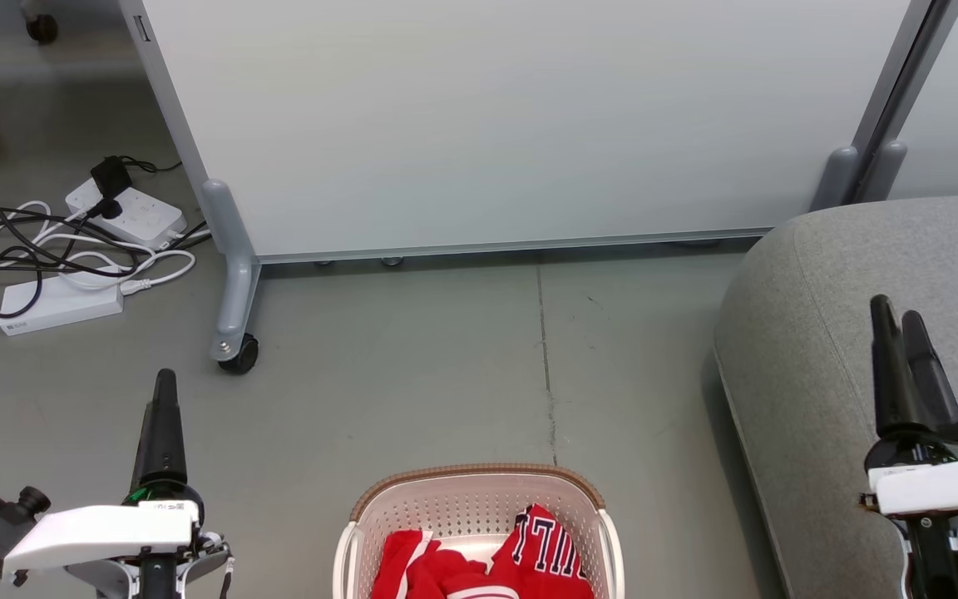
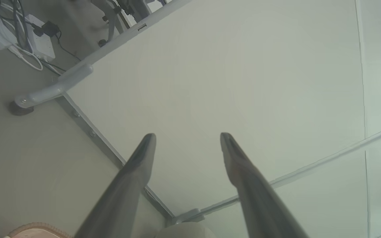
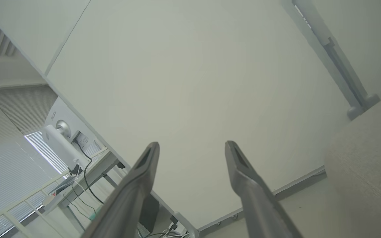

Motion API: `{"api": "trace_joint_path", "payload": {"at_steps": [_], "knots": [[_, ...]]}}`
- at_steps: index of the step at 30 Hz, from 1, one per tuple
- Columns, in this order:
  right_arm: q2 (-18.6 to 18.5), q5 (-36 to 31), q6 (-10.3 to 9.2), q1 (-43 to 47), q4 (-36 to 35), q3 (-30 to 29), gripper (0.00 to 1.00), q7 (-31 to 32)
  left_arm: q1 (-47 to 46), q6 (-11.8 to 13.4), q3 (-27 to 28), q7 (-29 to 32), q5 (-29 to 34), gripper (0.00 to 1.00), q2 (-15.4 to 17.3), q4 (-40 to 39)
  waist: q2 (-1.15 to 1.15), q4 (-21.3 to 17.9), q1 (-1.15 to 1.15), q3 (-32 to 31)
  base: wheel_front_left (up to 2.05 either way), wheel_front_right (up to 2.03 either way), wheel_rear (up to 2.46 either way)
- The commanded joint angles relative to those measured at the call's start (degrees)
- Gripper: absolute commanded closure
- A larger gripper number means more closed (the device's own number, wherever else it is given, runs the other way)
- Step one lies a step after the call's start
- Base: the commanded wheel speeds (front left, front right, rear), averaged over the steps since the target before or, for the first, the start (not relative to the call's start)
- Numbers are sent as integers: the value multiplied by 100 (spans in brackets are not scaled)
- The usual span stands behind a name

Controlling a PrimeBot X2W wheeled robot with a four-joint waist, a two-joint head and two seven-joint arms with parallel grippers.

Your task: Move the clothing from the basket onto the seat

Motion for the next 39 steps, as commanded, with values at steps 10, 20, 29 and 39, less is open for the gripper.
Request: {"api": "trace_joint_path", "payload": {"at_steps": [10, 20, 29, 39], "knots": [[-73, -1592, 22, -222, -156, 125, 0, -101, 96, 383, -388, -200, 1495, 0, 39, -806, 0, 38, 0, -19, 0, 0, 0], [-4, -2731, 25, -151, -84, 227, 0, -166, 227, 1062, -1037, -382, 3164, 0, 43, -1043, 0, 14, 0, -20, 0, 0, 0], [193, -3358, 28, -105, 393, 191, 0, -216, 335, 1279, -1584, -512, 4095, 0, 47, -721, 0, -16, 0, -105, 0, 0, 0], [407, -3834, 29, 98, 862, -75, 0, -263, 380, 1554, -1745, -646, 4589, 0, 51, -518, 0, -41, 0, -173, 0, 0, 0]]}}
